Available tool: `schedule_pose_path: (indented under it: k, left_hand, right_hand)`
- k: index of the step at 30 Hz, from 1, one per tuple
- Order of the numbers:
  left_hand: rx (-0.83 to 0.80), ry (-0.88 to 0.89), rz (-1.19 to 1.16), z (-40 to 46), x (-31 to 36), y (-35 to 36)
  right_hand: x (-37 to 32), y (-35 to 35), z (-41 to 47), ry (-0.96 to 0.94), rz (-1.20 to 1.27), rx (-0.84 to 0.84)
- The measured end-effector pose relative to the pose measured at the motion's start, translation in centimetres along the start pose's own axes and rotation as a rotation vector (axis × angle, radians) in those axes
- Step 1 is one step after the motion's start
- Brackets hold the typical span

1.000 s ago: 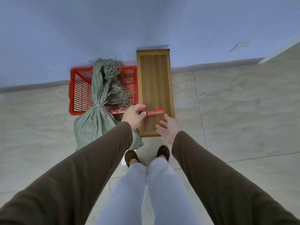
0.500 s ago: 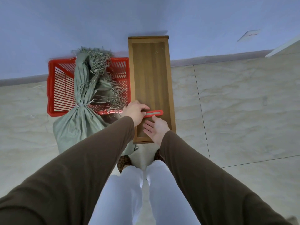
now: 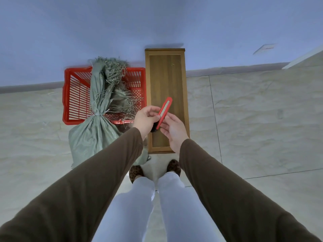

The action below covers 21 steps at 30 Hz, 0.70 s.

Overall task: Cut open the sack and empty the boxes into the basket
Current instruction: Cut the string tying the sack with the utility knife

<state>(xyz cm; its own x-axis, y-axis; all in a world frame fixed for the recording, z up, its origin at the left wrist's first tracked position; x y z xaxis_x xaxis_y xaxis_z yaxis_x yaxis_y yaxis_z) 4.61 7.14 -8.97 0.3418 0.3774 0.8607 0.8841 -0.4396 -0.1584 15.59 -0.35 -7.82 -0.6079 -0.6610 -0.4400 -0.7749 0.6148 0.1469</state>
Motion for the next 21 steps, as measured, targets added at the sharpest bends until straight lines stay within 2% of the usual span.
schedule_pose_path:
  k: [3,6,11,13,15,18,21]
  left_hand:
    - [0.035,-0.018,-0.182,-1.9,2.8,-1.6]
    - [0.052,-0.009,-0.258,-3.3,5.1,-3.5]
    - [0.117,0.060,-0.219,-5.1,6.7,-7.9]
    - [0.142,0.120,-0.145,-5.9,6.9,-10.0]
    - [0.128,0.143,-0.168,-6.7,6.7,-12.1]
    - [0.115,0.065,-0.277,-7.8,5.5,-15.5]
    - [0.072,0.065,-0.304,-9.1,4.1,-19.1]
  right_hand:
    - [-1.6,1.7,-2.7,-0.054,-0.080,-0.112]
    - [-2.8,3.6,-4.8,-0.080,-0.191,-0.212]
    - [-3.2,7.4,-6.8,-0.154,-0.314,-0.298]
    - [-2.5,9.4,-7.5,-0.164,-0.292,-0.326]
    - [-1.4,11.6,-8.2,-0.161,-0.250,-0.364]
    - [1.2,14.8,-9.2,-0.162,-0.221,-0.366]
    - [4.3,17.7,-9.9,-0.184,-0.172,-0.280]
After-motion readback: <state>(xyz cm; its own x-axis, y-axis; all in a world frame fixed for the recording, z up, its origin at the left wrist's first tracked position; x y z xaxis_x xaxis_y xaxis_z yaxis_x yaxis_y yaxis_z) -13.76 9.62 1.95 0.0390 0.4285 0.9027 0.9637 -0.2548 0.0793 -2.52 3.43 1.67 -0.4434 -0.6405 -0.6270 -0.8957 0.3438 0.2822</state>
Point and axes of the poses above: each hand's wrist, its own z-axis towards the middle knuckle, its own y-axis out of the palm, x = y × z, the point moved 3 cm from there along z, towards the middle knuckle, and after that the axes turned 8 degrees about y, right-handed, at the moved point
